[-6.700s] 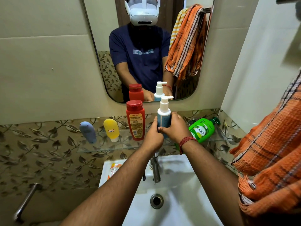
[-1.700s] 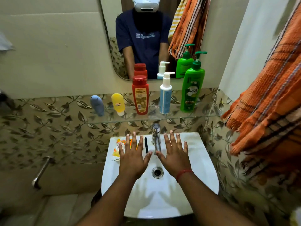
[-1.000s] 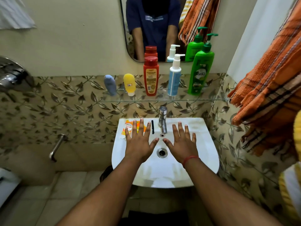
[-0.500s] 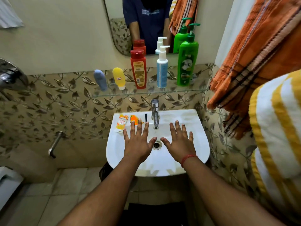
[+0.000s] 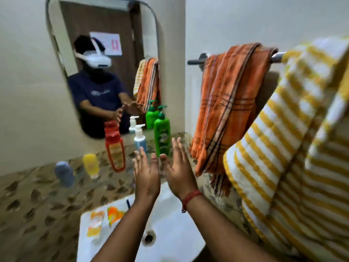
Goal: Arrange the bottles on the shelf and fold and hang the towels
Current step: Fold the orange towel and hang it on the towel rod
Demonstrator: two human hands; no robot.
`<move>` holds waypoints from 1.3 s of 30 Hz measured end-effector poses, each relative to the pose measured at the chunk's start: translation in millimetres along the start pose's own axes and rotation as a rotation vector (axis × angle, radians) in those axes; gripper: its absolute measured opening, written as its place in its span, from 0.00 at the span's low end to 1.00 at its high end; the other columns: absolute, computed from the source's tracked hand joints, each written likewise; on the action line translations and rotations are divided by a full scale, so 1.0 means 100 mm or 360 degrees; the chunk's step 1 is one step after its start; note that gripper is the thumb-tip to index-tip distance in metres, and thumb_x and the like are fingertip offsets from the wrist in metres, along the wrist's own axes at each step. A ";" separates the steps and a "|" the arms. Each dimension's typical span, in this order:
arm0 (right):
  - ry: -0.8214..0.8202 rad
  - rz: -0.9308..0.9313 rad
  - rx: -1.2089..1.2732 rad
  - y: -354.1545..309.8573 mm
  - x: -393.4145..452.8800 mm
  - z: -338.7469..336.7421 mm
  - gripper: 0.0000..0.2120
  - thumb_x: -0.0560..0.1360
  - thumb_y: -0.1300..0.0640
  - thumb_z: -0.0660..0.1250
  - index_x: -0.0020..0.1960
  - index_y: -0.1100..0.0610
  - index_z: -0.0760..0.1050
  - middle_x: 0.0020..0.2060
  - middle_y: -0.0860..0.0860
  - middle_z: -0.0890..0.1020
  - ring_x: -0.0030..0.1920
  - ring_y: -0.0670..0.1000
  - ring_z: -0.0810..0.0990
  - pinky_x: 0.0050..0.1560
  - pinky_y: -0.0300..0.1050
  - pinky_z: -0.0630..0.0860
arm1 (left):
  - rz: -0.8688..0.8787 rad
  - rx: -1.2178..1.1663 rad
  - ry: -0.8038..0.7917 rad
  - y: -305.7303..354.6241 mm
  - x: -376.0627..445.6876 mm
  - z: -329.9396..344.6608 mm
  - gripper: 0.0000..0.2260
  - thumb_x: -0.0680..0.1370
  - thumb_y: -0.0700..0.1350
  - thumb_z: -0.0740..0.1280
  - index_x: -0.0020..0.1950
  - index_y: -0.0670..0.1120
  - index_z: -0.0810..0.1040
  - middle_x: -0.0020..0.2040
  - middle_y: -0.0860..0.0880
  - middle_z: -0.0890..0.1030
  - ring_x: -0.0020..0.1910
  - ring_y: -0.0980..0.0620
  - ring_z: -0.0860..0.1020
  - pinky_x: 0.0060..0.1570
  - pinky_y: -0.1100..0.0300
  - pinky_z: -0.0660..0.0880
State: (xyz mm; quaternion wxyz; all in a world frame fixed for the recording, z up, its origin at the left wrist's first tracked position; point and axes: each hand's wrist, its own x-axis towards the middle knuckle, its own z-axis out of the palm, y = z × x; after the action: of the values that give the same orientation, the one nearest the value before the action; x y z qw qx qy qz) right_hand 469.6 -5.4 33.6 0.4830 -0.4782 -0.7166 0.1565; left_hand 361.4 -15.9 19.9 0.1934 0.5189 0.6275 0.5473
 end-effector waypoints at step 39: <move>0.0753 0.0106 0.0151 -0.93 0.35 -1.24 0.17 0.79 0.58 0.66 0.67 0.50 0.72 0.58 0.40 0.77 0.57 0.36 0.75 0.60 0.32 0.71 | 0.0611 -0.0711 -0.0522 1.86 0.49 0.09 0.10 0.81 0.55 0.65 0.57 0.52 0.80 0.49 0.51 0.86 0.50 0.52 0.84 0.53 0.48 0.81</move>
State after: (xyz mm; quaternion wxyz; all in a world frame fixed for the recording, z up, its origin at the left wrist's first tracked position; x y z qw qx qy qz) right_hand 521.3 -51.5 176.6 0.6538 -0.5018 -0.5592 0.0894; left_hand 431.5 5.1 197.7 0.2942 0.6536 0.3433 0.6070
